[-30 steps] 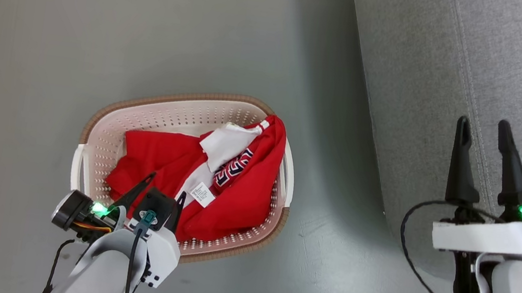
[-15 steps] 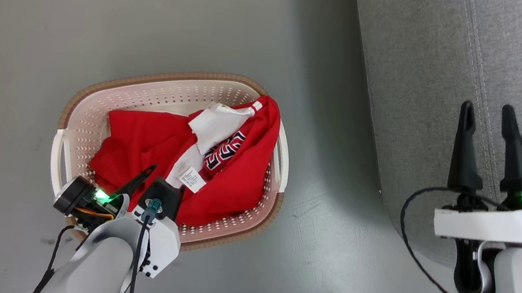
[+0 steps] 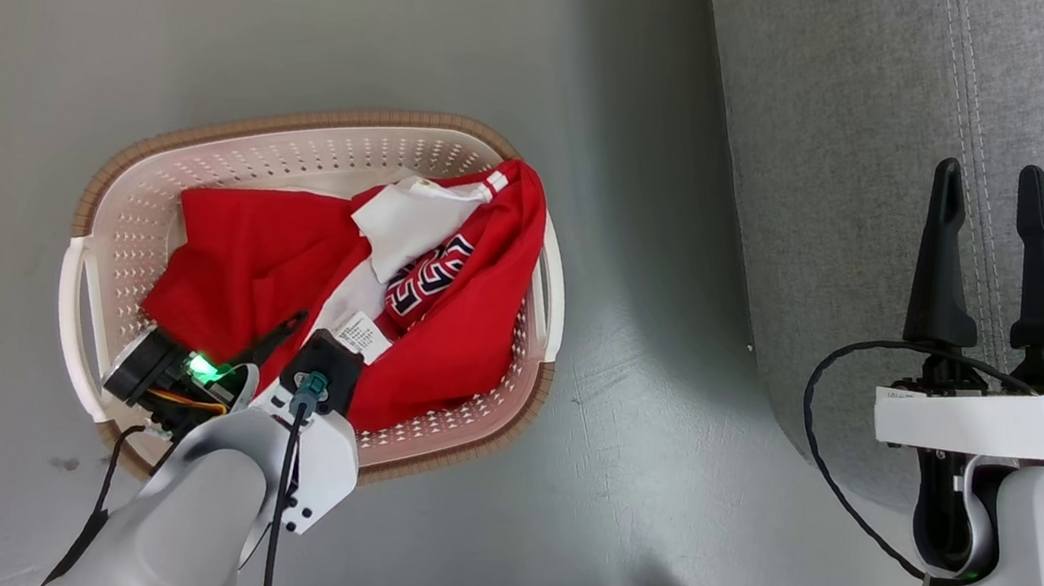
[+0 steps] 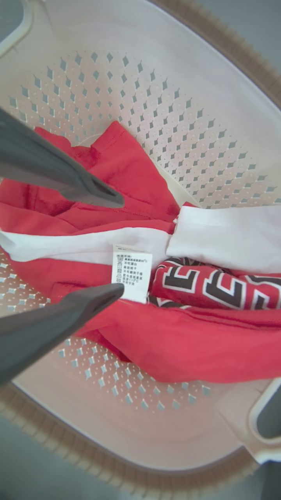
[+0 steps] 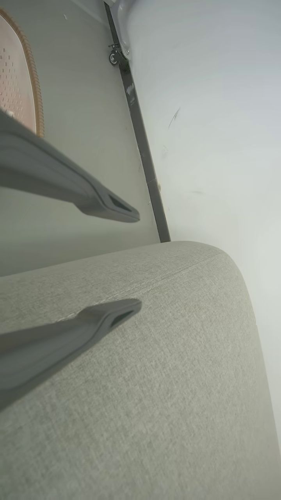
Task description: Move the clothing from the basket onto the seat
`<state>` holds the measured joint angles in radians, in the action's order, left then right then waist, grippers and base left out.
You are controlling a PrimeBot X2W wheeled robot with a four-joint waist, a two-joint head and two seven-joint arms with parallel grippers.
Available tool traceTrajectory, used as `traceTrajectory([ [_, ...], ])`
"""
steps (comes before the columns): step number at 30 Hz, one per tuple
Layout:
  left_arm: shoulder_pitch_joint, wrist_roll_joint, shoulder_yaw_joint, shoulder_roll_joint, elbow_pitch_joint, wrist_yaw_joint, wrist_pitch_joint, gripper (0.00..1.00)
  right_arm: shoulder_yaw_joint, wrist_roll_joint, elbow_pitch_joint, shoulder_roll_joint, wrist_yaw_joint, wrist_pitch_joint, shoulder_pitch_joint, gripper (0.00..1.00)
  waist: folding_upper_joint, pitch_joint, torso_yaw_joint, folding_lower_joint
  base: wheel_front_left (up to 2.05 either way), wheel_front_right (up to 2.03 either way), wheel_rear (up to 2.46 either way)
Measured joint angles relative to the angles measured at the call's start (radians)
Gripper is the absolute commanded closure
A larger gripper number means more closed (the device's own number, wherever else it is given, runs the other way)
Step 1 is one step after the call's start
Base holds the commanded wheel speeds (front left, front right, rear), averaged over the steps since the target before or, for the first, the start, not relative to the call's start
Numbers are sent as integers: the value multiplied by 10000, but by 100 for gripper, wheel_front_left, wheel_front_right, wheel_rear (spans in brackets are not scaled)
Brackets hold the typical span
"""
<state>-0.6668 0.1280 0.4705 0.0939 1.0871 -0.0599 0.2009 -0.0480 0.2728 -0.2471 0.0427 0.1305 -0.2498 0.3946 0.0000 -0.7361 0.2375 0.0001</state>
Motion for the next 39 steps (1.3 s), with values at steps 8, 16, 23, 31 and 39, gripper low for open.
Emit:
traceTrajectory([
  [8,-243,2,17,61,299,88,-169,0,94,59,107,0,0,-13,25,0,0,-272,116,0,0,0,0],
  [16,-519,94,17,286,752,73,-577,0,142,98,134,0,2,-25,373,0,0,-567,260,0,0,0,0],
  [23,-820,136,-15,453,1053,-56,-1009,0,180,100,148,0,2,-25,381,0,0,-792,354,1,0,0,0],
  [31,-1002,146,-136,537,1356,-383,-1407,0,244,194,165,-2,2,-25,406,0,0,-981,437,0,0,0,0],
  [39,-1172,82,-169,546,1453,-393,-1584,0,339,194,173,-2,2,-25,413,0,0,-1085,531,0,0,0,0],
])
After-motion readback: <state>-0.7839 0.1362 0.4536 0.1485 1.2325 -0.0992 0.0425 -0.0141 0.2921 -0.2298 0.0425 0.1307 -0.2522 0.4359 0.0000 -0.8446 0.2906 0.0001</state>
